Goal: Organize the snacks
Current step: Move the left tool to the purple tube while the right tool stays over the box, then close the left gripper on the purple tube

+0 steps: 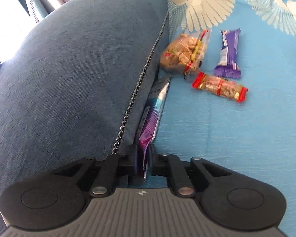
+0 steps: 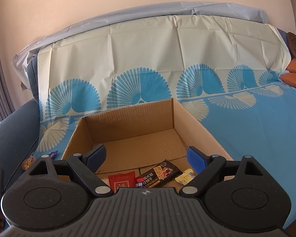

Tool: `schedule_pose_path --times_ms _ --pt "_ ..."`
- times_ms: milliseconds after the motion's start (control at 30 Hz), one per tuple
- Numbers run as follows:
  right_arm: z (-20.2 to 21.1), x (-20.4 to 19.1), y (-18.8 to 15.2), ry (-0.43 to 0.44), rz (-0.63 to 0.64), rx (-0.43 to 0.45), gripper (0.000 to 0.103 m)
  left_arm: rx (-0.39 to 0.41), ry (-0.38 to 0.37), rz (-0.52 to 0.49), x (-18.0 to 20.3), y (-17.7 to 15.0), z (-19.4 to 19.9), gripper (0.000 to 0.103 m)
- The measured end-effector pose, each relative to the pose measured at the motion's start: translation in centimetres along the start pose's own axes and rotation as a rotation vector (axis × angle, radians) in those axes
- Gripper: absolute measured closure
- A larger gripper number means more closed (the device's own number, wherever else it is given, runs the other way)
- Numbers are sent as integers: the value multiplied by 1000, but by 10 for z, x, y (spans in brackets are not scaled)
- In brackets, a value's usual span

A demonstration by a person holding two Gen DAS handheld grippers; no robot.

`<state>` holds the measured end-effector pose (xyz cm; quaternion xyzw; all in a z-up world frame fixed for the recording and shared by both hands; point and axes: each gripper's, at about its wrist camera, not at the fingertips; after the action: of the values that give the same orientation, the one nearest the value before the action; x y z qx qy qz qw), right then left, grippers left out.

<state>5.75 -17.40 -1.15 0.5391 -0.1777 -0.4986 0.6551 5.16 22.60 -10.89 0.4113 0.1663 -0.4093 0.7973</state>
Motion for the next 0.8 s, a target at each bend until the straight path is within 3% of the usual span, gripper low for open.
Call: schedule_pose_path --times_ms 233,467,567,633,700,800 --pt "0 -1 0 3 6 -1 13 64 -179 87 -28 -7 24 99" --pt "0 -2 0 4 7 2 13 69 -395 30 -39 -20 46 97" --pt "0 -2 0 7 6 2 13 68 -491 13 -42 -23 49 87" --pt "0 -1 1 10 5 1 13 77 -491 45 -43 -23 48 51" --pt "-1 -1 1 12 5 -1 13 82 -498 94 -47 -22 46 44" --pt "-1 -1 2 13 5 -3 13 85 -450 150 -47 -17 40 42"
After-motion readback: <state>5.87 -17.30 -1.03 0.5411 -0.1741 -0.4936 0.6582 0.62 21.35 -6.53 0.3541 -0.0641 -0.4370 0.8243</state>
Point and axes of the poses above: each gripper's, at about its wrist camera, not at the fingertips, and z roughly against the way its jaws point, x to its right, y to its top, and after that the axes turned 14 degrees about y, right-handed
